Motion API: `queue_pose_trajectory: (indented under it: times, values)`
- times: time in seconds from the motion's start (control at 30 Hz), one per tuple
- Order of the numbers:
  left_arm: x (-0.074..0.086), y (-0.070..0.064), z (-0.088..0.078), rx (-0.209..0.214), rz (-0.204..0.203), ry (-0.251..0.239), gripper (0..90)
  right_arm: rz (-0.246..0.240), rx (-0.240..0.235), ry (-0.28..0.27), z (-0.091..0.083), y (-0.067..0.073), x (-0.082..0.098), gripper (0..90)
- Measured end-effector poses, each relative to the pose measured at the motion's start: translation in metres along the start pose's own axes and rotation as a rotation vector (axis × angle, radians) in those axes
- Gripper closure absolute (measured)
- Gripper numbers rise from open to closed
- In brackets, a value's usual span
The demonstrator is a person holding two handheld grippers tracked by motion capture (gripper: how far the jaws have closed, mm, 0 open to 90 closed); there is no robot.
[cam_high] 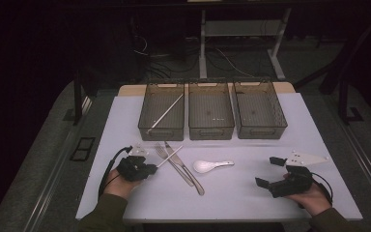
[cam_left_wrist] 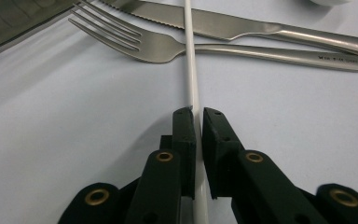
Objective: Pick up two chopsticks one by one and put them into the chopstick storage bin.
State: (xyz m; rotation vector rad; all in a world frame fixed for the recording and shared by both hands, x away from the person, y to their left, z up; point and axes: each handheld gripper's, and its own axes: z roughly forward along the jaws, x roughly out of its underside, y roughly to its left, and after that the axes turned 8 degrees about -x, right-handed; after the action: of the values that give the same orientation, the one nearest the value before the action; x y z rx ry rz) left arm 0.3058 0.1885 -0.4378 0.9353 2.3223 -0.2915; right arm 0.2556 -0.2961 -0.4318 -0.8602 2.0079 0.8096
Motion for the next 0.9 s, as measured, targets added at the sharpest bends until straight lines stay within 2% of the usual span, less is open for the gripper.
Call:
queue_pose_trajectory:
  times: [0.17, 0.43, 0.63, 0.67, 0.8, 0.9]
  values:
    - [-0.0006, 0.0004, 0.0001, 0.005, -0.016, 0.007, 83.9, -0.001, 0.0, 0.0, 0.0002, -0.0001, 0.0, 1.4]
    - [-0.0035, -0.0003, 0.0001, -0.001, -0.007, 0.022, 84.7, -0.001, 0.001, -0.001, -0.0008, 0.0008, -0.0002, 1.4]
    - [-0.0062, -0.0041, -0.0005, 0.022, -0.008, 0.016, 84.8, 0.001, 0.001, -0.005, -0.0014, 0.0004, -0.0004, 1.4]
    - [-0.0067, -0.0039, -0.0008, 0.025, 0.002, 0.01, 84.7, 0.001, 0.0, -0.005, -0.0013, 0.0004, -0.0004, 1.4]
    - [-0.0081, -0.0059, -0.005, 0.029, -0.01, -0.007, 84.8, 0.001, -0.001, -0.004, -0.0013, 0.0007, -0.0004, 1.4]
    - [-0.0099, -0.0058, -0.0086, 0.035, -0.002, -0.033, 84.8, 0.001, -0.001, -0.005, -0.0013, 0.0006, -0.0004, 1.4]
